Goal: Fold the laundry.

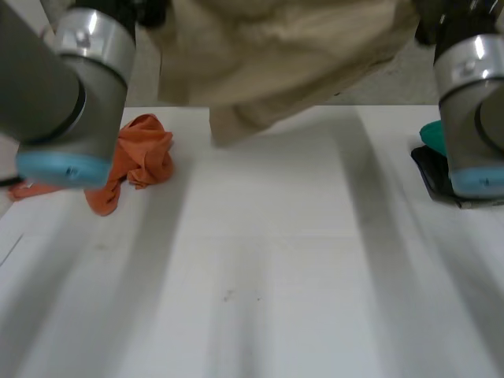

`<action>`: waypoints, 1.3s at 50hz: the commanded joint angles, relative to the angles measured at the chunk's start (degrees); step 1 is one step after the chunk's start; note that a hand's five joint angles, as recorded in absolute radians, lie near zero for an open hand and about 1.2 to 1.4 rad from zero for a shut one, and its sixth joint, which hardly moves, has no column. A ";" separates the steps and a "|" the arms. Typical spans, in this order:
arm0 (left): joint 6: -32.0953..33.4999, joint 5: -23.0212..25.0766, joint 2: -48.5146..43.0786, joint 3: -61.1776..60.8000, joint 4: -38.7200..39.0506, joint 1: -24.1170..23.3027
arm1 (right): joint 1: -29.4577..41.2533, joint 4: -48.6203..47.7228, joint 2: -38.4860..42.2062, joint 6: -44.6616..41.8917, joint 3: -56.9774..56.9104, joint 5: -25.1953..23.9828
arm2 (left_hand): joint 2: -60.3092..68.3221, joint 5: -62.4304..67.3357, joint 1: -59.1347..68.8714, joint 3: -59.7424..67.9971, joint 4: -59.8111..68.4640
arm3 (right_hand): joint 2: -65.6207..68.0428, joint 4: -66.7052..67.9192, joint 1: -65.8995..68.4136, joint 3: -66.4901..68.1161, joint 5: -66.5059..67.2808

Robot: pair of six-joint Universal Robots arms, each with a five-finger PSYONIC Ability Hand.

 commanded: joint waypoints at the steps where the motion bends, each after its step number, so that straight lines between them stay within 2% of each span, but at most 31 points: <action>1: -1.17 0.22 2.89 -20.88 -0.87 0.41 | 0.04 11.64 -3.11 -0.32 14.91 -2.36 | 11.36 12.89 14.01 11.72 11.17 | 12.49 11.23 16.37 11.35 11.55; 4: -0.91 0.31 1.75 -25.21 -0.78 0.33 | -0.23 15.52 -2.76 -0.15 20.09 -2.62 | 11.36 12.89 14.01 11.72 11.17 | 12.49 11.23 16.37 11.35 11.55; 7: -0.64 -0.04 -4.39 -28.29 -0.87 0.33 | -0.23 16.66 1.17 -0.06 23.78 -2.97 | 11.36 12.89 14.01 11.72 11.17 | 12.49 11.23 16.37 11.35 11.55; 10: -0.55 -0.31 -10.20 -28.56 -1.48 0.06 | -0.14 16.66 5.74 -0.15 24.93 -2.97 | 11.36 12.89 14.01 11.72 11.17 | 12.49 11.23 16.37 11.35 11.55; 15: -0.55 0.04 -13.46 -28.47 -1.31 -0.55 | -0.05 16.67 8.66 -0.15 25.55 -2.89 | 11.21 12.74 13.86 11.57 11.02 | 12.49 11.23 16.37 11.35 11.55; 16: -0.55 0.04 -13.37 -28.47 -1.31 -0.73 | -0.05 16.67 8.75 -0.06 25.64 -2.89 | 3.88 5.41 6.53 4.24 3.70 | 12.49 11.23 16.37 11.35 11.55; 17: -0.47 0.04 -13.20 -28.47 -1.31 -1.25 | -0.14 16.67 8.75 -0.06 25.64 -2.89 | -12.34 -10.81 -9.69 -11.98 -12.53 | 12.49 11.23 16.37 11.35 11.55; 18: -0.47 -0.04 -12.85 -28.47 -1.31 -1.69 | -0.05 16.58 8.75 0.03 25.82 -2.89 | -20.00 -18.47 -17.35 -19.64 -20.19 | 12.49 11.23 16.37 11.35 11.55; 21: -0.38 -0.13 -8.30 -28.91 -1.22 -3.18 | -0.05 16.40 8.58 0.47 26.25 -2.80 | -37.67 -36.14 -35.02 -37.31 -37.86 | 12.49 11.23 16.37 11.35 11.55; 23: -0.38 -0.04 -5.39 -29.61 -0.96 -3.71 | -0.14 15.79 8.49 1.35 26.69 -2.80 | -40.59 -39.06 -37.94 -40.23 -40.78 | 12.49 11.23 16.37 11.35 11.55; 31: -0.29 -0.31 5.60 -37.07 -1.40 -4.77 | -0.32 14.91 8.23 3.55 27.49 -2.54 | -38.25 -36.72 -35.60 -37.89 -38.44 | 12.49 11.23 16.37 11.35 11.55; 35: -0.38 -0.22 8.07 -41.91 -1.40 -6.61 | -0.32 14.82 8.14 3.63 27.49 -2.45 | -26.49 -24.96 -23.84 -26.13 -26.68 | 12.49 11.23 16.37 11.35 11.55; 37: -0.38 -0.31 8.51 -44.11 -1.49 -8.54 | -0.40 14.82 8.14 3.63 27.49 -2.45 | -24.45 -22.92 -21.80 -24.09 -24.64 | 12.49 11.23 16.37 11.35 11.55; 43: -0.99 -0.22 7.28 -47.10 -1.49 -11.19 | -0.32 14.73 8.23 3.63 27.58 -2.36 | -20.41 -18.88 -17.76 -20.05 -20.60 | 12.49 11.23 16.37 11.35 11.55; 52: -0.64 -0.57 -1.58 -46.06 0.09 -10.66 | -0.14 14.82 8.22 3.63 28.01 -2.36 | -28.64 -27.10 -25.98 -28.27 -28.82 | 12.49 11.23 16.37 11.35 11.55; 55: -0.55 -2.15 -3.26 -44.91 1.32 -10.13 | -0.14 14.73 8.22 3.63 28.28 -2.45 | -28.99 -27.46 -26.34 -28.63 -29.18 | 12.49 11.23 16.37 11.35 11.55; 60: -0.38 -7.41 -5.90 -43.07 4.57 -9.25 | -0.14 14.73 8.23 3.63 28.54 -2.62 | -29.16 -27.63 -26.51 -28.80 -29.35 | 12.49 11.23 16.37 11.35 11.55; 65: -0.29 -8.22 -7.66 -41.92 5.72 -9.08 | 0.12 14.82 8.23 3.55 28.63 -2.62 | -28.82 -27.29 -26.17 -28.46 -29.01 | 12.49 11.23 16.37 11.35 11.55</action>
